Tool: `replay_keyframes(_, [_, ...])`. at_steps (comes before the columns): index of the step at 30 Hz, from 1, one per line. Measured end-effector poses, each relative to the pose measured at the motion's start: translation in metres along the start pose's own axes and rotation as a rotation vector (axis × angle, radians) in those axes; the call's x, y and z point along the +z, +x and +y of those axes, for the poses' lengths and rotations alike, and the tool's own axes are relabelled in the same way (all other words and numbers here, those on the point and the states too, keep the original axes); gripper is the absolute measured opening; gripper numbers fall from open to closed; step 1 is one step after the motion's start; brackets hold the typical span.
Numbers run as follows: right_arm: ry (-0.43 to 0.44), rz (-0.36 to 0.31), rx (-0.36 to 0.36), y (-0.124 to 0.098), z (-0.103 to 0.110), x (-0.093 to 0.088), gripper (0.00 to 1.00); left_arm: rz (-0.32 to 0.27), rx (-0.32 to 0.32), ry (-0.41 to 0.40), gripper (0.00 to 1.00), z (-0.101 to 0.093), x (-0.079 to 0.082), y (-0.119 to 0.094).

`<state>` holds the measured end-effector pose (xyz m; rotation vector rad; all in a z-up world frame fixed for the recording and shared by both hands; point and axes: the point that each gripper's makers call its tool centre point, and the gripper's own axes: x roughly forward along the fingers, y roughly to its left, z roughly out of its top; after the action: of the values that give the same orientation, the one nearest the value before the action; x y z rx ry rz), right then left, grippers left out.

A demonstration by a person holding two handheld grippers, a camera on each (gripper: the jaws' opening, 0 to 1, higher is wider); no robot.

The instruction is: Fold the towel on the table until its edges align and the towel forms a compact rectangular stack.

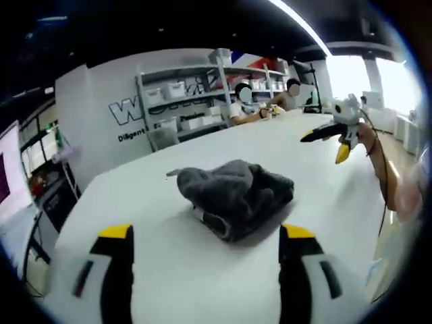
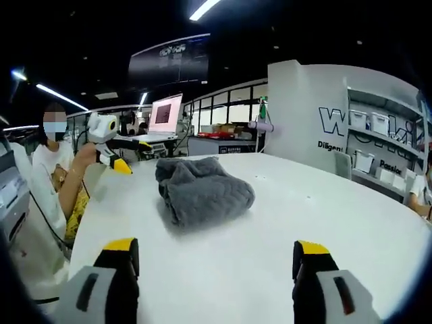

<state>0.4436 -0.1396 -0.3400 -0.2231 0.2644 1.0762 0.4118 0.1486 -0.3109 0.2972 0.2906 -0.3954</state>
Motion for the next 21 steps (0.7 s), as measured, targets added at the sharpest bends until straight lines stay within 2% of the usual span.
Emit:
replay_keyframes(7, [0.003,-0.002,-0.002,-0.001,-0.001,0.0,0.98,-0.013,-0.031,0.018,0.9,-0.005,0.01,0.013])
replay_keyframes(15, [0.002,0.001,0.002,-0.001,0.0,-0.001,0.98,-0.01,-0.064,0.03,0.87,-0.012,0.013,0.025])
replay_keyframes(21, [0.005,0.015,0.002,0.001,0.0,-0.004,0.97,-0.041,-0.088,0.037,0.81,-0.018,0.021,0.033])
